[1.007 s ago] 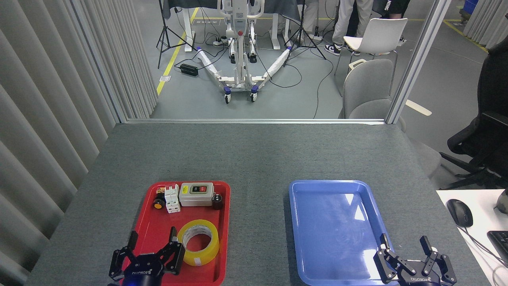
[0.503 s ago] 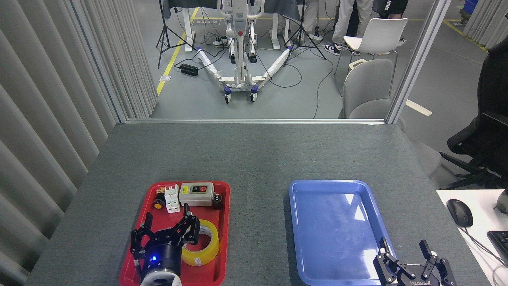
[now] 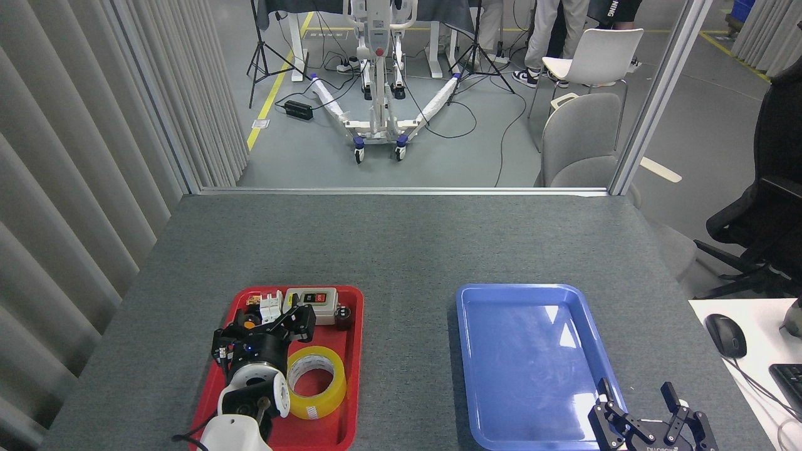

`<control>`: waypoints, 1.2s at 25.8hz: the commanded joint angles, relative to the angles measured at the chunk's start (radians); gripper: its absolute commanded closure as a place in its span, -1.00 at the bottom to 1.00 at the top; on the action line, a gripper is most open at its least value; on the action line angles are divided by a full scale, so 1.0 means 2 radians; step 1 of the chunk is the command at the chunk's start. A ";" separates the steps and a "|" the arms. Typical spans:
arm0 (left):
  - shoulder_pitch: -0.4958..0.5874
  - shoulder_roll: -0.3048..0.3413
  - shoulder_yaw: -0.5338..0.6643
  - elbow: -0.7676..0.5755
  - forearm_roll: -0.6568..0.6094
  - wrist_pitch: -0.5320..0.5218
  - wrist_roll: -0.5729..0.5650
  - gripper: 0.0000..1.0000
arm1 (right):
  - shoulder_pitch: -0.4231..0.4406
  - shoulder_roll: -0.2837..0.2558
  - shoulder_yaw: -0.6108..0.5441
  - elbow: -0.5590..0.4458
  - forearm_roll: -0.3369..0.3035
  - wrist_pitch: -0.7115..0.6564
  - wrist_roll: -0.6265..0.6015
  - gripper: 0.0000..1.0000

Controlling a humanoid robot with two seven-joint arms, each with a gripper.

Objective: Place and move tape with both arms
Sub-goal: 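Grasp the yellow tape roll with the left gripper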

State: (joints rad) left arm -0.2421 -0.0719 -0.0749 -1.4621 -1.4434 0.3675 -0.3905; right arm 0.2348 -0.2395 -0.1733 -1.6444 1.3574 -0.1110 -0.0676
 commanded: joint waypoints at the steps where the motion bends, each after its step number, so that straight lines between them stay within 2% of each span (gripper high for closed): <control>1: -0.003 0.008 0.004 -0.018 0.000 0.003 -0.107 -0.98 | 0.001 0.000 0.000 0.000 0.000 0.000 0.000 -1.00; 6: -0.006 0.015 0.004 -0.056 -0.002 -0.004 -0.266 -0.98 | 0.001 0.001 0.000 0.000 0.000 0.000 0.000 -1.00; 11: -0.017 0.012 0.002 -0.057 0.001 -0.004 -0.418 -0.99 | 0.001 0.002 0.000 0.000 0.002 0.000 0.000 -1.00; 14: -0.032 0.011 0.000 -0.054 0.000 -0.004 -0.486 -0.98 | 0.002 0.003 0.000 0.001 0.003 0.000 0.000 -1.00; 24: -0.051 0.018 -0.001 -0.019 0.000 -0.019 -0.496 -0.98 | 0.002 0.003 0.000 0.001 0.003 0.000 0.000 -1.00; 28: -0.064 0.043 -0.001 0.010 0.000 -0.021 -0.486 -0.98 | 0.002 0.002 0.000 0.002 0.003 0.000 0.000 -1.00; 31: -0.068 0.046 -0.001 0.035 -0.001 -0.023 -0.472 -0.98 | 0.002 0.003 0.000 0.002 0.003 0.000 0.000 -1.00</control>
State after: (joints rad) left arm -0.3682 0.0064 -0.0769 -1.4390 -1.4438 0.3253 -1.3555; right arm 0.2393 -0.2338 -0.1733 -1.6419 1.3638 -0.1100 -0.0635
